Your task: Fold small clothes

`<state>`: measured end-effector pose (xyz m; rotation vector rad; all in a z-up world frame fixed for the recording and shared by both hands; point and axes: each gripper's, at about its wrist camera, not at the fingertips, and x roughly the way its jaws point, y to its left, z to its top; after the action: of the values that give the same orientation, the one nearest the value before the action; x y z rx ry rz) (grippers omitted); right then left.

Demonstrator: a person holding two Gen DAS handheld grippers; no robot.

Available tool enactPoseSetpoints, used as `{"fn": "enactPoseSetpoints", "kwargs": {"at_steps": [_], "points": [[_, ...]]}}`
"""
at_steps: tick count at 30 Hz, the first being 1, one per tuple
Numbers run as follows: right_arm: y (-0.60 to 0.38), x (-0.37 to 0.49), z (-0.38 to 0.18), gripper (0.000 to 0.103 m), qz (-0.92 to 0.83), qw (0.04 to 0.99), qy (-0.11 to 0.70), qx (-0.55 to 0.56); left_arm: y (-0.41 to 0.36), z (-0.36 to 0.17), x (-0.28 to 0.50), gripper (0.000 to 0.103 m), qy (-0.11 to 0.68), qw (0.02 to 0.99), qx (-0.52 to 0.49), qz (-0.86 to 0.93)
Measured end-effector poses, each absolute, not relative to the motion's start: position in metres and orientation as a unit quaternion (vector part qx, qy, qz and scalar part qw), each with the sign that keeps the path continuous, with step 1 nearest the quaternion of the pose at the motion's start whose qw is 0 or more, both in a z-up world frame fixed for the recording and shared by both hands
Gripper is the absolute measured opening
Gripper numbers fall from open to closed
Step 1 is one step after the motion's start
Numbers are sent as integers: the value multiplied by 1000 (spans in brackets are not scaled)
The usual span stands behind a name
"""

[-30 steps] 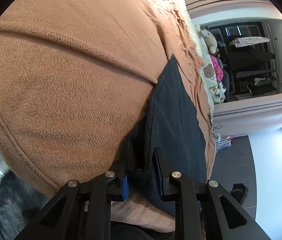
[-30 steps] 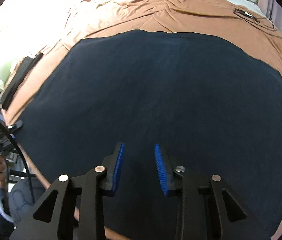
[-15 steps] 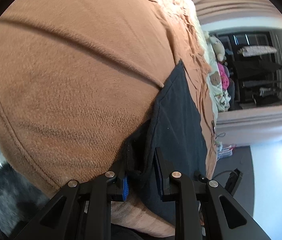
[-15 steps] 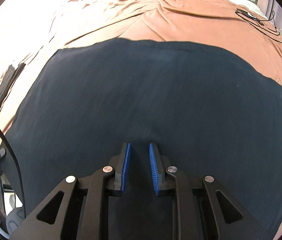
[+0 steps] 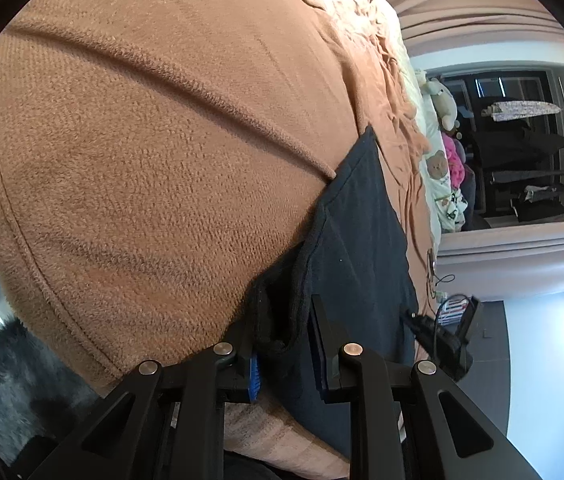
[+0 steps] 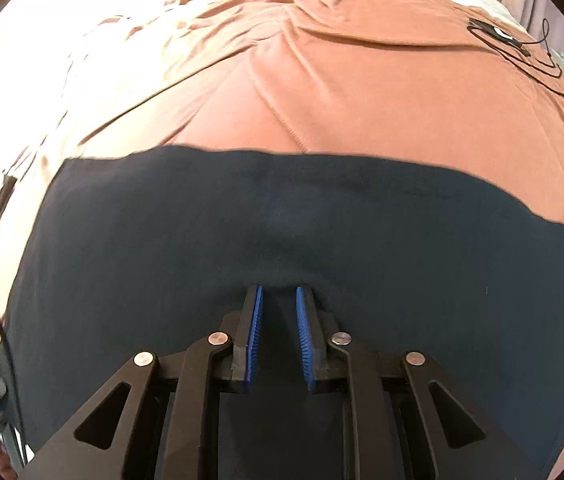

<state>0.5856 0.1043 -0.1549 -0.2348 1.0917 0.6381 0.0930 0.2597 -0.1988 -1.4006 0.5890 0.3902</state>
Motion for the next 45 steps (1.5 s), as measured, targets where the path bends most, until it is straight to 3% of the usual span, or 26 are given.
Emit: {"fn": "enactPoseSetpoints", "kwargs": {"at_steps": [5,9,14,26,45], "points": [[124,625,-161,11,282,806,513,-87,260,-200,93,19,254,703,-644,165],[124,623,-153,11,258,813,510,-114,262,-205,88,11,226,693,-671,136],[123,613,-157,12,262,798,536,-84,262,-203,81,10,193,689,-691,105],[108,533,-158,13,282,772,558,-116,264,-180,91,9,149,694,-703,40],[64,402,-189,13,282,779,559,-31,263,-132,119,9,133,718,-682,-38]]}}
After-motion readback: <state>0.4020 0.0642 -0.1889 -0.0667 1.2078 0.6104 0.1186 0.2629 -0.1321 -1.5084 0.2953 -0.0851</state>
